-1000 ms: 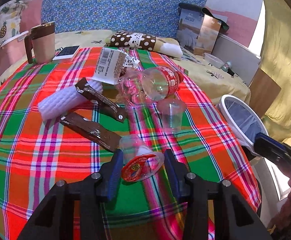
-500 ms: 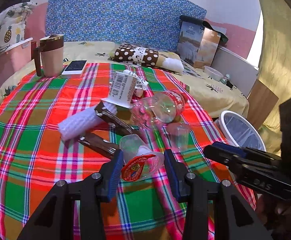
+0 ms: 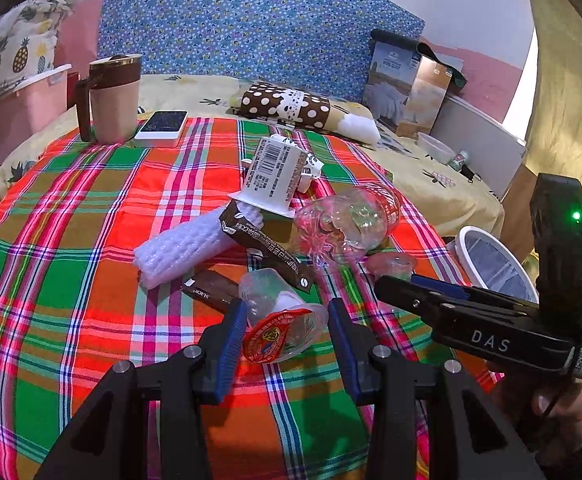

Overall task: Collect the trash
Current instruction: 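Grasp a clear plastic cup with the right gripper while the left gripper grasps another cup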

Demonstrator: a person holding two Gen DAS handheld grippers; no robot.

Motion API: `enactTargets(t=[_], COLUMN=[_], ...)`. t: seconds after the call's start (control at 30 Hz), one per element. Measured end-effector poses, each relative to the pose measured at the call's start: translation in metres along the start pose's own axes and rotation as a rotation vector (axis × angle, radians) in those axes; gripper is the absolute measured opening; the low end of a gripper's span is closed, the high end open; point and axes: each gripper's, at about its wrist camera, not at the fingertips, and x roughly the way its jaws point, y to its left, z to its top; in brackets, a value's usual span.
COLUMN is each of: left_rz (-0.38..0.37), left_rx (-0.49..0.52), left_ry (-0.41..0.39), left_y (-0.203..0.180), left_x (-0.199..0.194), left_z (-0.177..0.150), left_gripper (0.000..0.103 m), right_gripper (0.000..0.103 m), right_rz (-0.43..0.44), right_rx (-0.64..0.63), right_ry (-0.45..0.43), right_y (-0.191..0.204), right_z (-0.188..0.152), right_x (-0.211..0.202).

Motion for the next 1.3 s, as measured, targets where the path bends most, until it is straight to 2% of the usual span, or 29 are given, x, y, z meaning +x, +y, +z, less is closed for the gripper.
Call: enactTargets(t=[0.1, 0.13, 0.17, 0.3, 0.8, 1.3], left_rz=[-0.004, -0.005, -0.006, -0.005, -0.013, -0.071], left_rx=[0.002, 0.002, 0.002, 0.004, 0.048, 0.149], left_ry=[0.004, 0.005, 0.007, 0.008, 0.014, 0.009], left_y=[0.001, 0.001, 0.001, -0.001, -0.029, -0.088], left_x=[0.002, 0.003, 0.003, 0.002, -0.007, -0.010], left_z=[0.000, 0.000, -0.001, -0.002, -0.008, -0.005], left_gripper=[0.042, 0.042, 0.042, 0.042, 0.042, 0.042], right_gripper=[0.050, 0.039, 0.036, 0.033, 0.031, 0.031], right_rz=[-0.011, -0.012, -0.014, -0.017, -0.013, -0.073], right_rx=[0.003, 0.000, -0.003, -0.009, -0.006, 0.047], right_ry=[0.005, 0.005, 0.004, -0.013, -0.097, -0.189], right_y=[0.000, 0.000, 0.000, 0.000, -0.012, -0.043], right_z=[0.000, 0.000, 0.000, 0.000, -0.012, -0.024], right_x=[0.001, 0.001, 0.000, -0.005, -0.042, -0.080])
